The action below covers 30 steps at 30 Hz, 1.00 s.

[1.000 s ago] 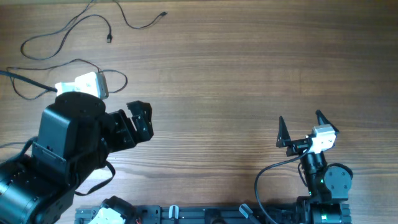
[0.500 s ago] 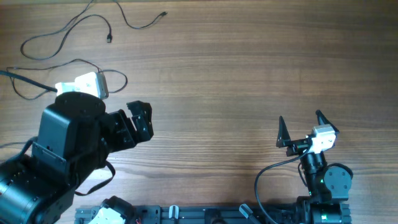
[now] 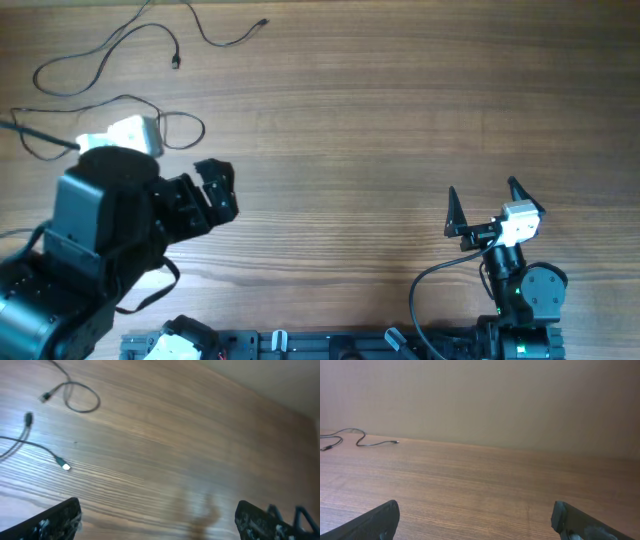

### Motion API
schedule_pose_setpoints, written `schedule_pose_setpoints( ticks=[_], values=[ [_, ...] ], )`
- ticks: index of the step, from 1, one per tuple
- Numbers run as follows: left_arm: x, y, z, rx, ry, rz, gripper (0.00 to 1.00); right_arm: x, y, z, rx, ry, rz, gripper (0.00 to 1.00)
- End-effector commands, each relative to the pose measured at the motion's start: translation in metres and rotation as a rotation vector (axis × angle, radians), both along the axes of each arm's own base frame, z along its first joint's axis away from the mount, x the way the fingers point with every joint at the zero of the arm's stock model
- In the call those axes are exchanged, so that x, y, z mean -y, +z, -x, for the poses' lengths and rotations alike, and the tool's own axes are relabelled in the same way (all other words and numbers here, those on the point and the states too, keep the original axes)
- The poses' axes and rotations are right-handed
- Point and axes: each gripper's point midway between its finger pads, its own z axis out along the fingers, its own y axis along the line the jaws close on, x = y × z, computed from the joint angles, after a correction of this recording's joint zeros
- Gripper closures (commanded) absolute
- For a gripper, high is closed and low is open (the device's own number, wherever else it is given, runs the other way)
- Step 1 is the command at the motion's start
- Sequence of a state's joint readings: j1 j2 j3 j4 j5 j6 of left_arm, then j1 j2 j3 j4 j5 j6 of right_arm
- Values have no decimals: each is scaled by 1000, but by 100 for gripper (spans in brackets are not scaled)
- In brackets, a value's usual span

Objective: Untangle cables

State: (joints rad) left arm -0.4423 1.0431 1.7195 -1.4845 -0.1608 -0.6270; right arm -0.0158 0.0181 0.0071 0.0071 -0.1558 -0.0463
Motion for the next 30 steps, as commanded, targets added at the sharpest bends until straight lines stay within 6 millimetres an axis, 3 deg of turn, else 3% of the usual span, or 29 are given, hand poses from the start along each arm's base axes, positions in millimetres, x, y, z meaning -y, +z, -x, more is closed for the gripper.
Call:
schedule_pose_setpoints(
  ticks=[1,3,7,11,15,18,26,30],
  values=[
    [-32,0,19,6,119,6,0,0,3,1,15,-2,6,0],
    [-44,-9,28,4,109,-49,0,0,3,1,15,-2,6,0],
    [-29,-41,32,71,-126,-111,0,0,3,1,15,-2,6,0],
    [-31,-86,23,170,-126,-124,0,0,3,1,15,-2,6,0],
    [-9,-114,26,369,-374,-214,0,0,3,1,14,-2,5,0],
    [-15,-133,32,425,-345,-229,0,0,3,1,15,-2,6,0],
    [-7,-166,13,477,-370,-206,0,0,3,1,15,-2,6,0],
    [-2,-175,-2,594,-349,-163,0,0,3,1,15,-2,6,1]
  ],
)
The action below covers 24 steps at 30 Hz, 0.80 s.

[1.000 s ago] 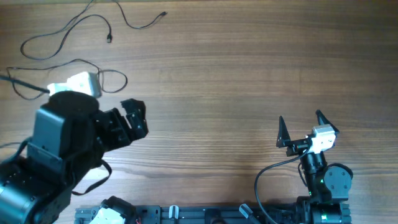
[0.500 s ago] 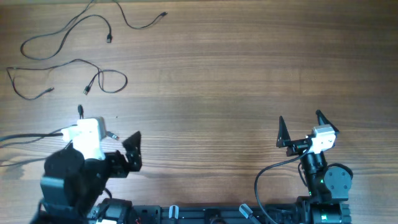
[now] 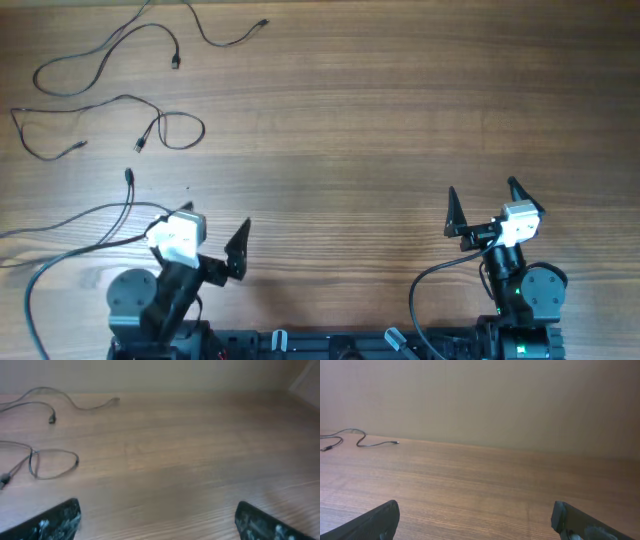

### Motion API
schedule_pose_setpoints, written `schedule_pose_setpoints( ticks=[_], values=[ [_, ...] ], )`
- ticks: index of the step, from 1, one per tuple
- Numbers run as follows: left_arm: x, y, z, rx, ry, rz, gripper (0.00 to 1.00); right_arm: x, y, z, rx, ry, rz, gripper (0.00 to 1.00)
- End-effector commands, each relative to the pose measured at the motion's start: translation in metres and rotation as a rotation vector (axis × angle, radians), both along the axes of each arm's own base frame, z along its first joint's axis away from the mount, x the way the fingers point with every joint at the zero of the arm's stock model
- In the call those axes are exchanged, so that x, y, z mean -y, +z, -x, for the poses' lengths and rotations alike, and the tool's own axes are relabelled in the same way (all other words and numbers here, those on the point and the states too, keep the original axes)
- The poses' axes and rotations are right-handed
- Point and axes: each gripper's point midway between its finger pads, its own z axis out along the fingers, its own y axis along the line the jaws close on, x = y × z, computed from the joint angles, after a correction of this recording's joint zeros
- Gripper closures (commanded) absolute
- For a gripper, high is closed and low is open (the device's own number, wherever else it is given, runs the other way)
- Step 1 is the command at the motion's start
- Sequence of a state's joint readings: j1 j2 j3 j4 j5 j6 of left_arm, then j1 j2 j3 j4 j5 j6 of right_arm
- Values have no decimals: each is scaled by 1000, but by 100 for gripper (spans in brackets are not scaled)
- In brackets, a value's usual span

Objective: Untangle cables

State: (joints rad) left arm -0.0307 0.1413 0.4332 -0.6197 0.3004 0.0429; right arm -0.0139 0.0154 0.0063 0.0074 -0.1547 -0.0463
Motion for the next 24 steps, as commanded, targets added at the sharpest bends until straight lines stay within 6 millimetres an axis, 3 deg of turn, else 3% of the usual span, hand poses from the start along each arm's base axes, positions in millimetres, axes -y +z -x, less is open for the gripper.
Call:
schedule_pose_setpoints(
  ticks=[1,12,20,24],
  values=[
    [7,-14,-5,55,-21,61,0,0,2,1,13,-3,6,0],
    [9,-30,-32,228,-19,121,0,0,2,1,13,-3,6,0],
    [-15,-41,-42,213,148,186,0,0,2,1,13,-3,6,0],
    [-17,-42,-43,211,158,180,0,0,2,1,13,-3,6,0]
  ],
)
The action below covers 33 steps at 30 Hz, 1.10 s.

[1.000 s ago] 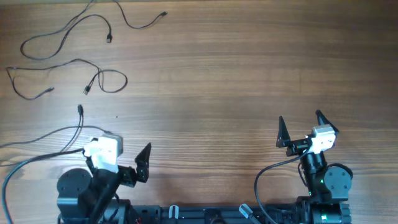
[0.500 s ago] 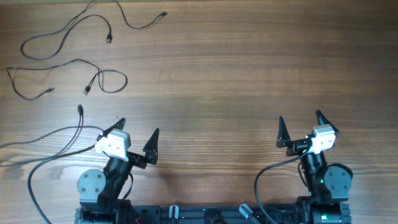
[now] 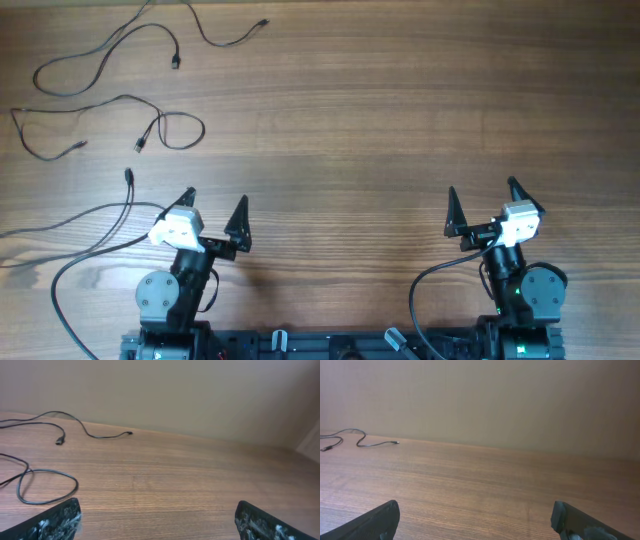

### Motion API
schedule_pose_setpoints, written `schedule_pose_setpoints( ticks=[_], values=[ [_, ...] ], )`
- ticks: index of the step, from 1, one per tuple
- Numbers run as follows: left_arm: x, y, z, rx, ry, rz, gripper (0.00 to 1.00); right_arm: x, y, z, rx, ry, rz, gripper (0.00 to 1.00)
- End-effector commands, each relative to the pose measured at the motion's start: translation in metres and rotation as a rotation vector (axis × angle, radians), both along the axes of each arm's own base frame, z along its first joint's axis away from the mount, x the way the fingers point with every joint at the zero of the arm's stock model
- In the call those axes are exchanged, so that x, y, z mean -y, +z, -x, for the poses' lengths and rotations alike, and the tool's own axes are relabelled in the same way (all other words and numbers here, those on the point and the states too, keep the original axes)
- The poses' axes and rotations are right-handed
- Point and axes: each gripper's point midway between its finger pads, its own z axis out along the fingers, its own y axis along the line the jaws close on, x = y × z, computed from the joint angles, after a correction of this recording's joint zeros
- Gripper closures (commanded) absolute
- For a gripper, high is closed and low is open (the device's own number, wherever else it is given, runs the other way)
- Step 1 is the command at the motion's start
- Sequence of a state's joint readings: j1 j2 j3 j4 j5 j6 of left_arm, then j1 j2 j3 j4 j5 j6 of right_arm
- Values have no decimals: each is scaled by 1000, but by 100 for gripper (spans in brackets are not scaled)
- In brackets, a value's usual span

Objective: Untangle cables

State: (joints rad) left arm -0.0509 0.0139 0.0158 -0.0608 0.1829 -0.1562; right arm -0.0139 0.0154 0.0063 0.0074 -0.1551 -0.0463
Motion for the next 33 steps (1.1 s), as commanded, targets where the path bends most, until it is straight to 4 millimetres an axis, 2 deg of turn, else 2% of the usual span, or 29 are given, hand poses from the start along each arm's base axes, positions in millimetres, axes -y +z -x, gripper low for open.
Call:
schedule_pose_setpoints(
  ticks=[1,7,16,26,33],
  values=[
    [-4,-3,-1,-4,27,7,0,0,2,1,13,-3,5,0],
    [-12,-5,-2,10,66,-100,0,0,2,1,13,-3,5,0],
    [-13,-6,-2,13,73,-130,0,0,2,1,13,-3,5,0],
    [-25,-8,-4,6,131,-164,0,0,2,1,13,-3,6,0],
    [-23,-6,-4,17,118,-188,0,0,2,1,13,-3,6,0]
  ],
)
